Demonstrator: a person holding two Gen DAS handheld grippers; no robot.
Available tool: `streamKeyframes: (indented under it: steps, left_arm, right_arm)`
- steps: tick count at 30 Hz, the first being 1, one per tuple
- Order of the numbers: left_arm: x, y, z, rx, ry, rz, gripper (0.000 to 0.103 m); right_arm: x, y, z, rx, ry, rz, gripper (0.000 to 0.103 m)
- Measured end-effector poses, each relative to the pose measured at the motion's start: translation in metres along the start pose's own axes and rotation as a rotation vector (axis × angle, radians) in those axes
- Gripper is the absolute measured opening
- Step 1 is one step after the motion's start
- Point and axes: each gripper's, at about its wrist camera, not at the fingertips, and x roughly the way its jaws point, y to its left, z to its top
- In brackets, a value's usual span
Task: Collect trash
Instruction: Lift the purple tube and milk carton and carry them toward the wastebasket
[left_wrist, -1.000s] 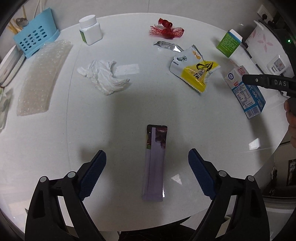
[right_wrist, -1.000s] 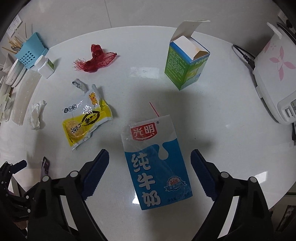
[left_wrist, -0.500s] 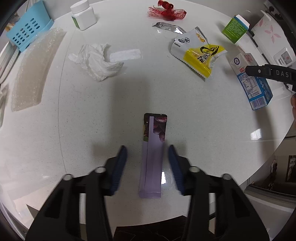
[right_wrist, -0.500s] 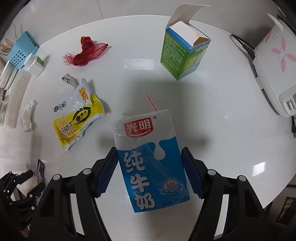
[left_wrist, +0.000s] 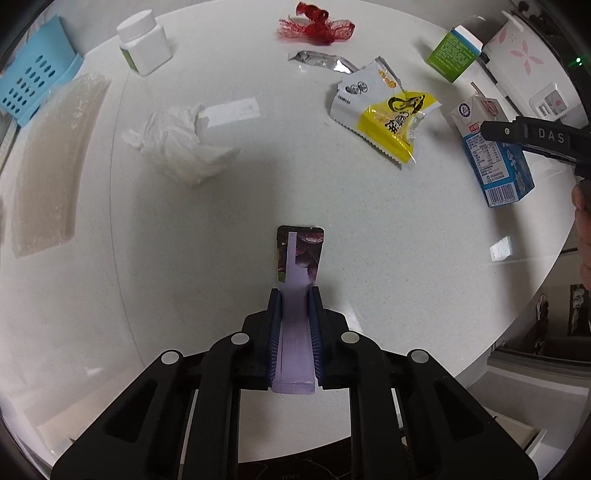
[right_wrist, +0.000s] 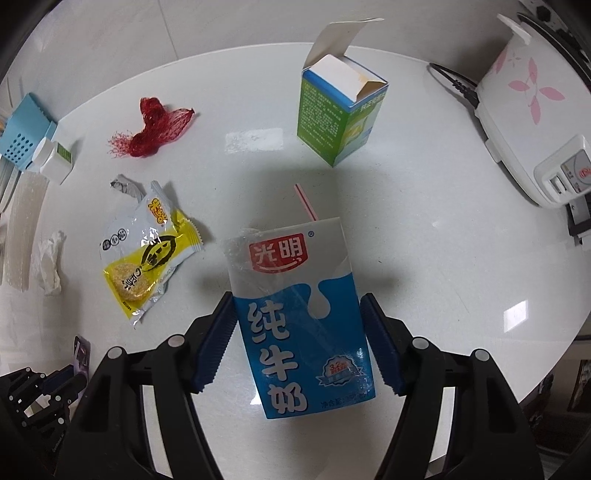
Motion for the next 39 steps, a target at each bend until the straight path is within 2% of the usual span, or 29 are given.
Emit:
streamKeyframes:
  steps: [6, 11, 23, 39]
  left_arm:
    - [-0.013, 0.004, 0.008, 0.04, -0.048, 0.003, 0.014]
    - [-0.03, 0.013, 0.017, 0.013, -0.087, 0.009, 0.014]
    - [-0.069, -0.016, -0.019, -0.044, -0.195, 0.045, 0.013]
    - [-0.097, -0.035, -0.081, -0.104, -0.265, 0.066, 0.013]
  right_arm:
    - [-0.009, -0.004, -0.008, 0.064, -0.032, -0.007, 0.065]
    - [-0.026, -0.003, -0.02, 0.073, -0.073, 0.016, 0.065]
    - [-0.06, -0.002, -0.057, 0.025, -0.159, 0.096, 0.065]
    - [-0.105, -0.005, -0.123, -0.027, -0.256, 0.14, 0.065]
